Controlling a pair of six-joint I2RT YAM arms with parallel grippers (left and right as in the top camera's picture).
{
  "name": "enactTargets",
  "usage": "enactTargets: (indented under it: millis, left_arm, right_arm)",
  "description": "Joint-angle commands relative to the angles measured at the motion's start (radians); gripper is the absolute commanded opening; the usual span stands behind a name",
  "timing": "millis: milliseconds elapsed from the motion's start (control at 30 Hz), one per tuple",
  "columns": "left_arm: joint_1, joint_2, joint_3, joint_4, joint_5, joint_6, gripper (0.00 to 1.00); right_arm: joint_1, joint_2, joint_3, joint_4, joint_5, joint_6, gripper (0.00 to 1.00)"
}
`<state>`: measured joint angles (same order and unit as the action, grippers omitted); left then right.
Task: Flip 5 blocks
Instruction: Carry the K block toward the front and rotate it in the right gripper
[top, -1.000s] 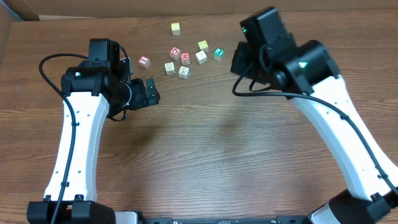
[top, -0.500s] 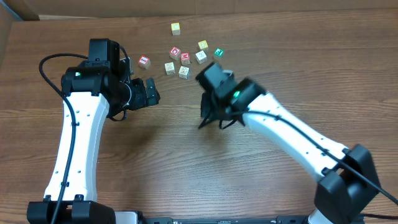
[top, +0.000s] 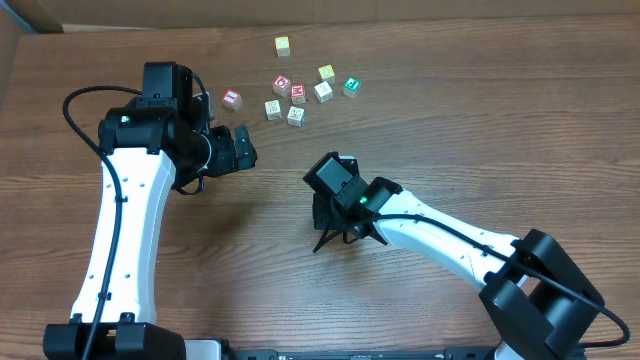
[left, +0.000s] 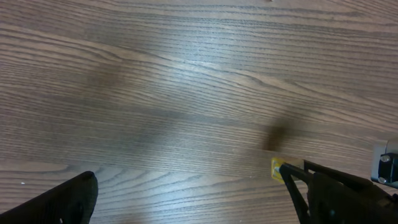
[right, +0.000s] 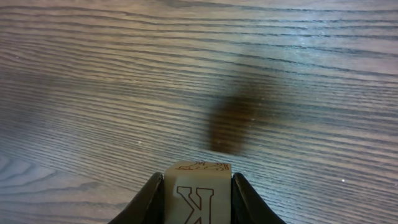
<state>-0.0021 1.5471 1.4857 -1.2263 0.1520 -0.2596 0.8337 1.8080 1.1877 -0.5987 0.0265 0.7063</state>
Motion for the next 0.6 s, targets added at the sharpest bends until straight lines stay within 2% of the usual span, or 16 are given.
enactTargets:
  millis: [0,367,567]
  left_arm:
    - [0.002,0.004,0.023,0.002,-0.003,0.001,1.0]
    - [0.002,0.004,0.023,0.002,-0.004,0.001,1.0]
    - [0.002,0.004,0.023,0.002,-0.004,0.001,1.0]
  right_arm:
    - [0.003,-0.005,-0.004,0.007,0.005,0.005,0.19]
    - [0.023,0.035,-0.044,0.078,0.056,0.005,0.23]
    - [0.023,0.047,-0.056,0.089,0.085,0.005,0.3]
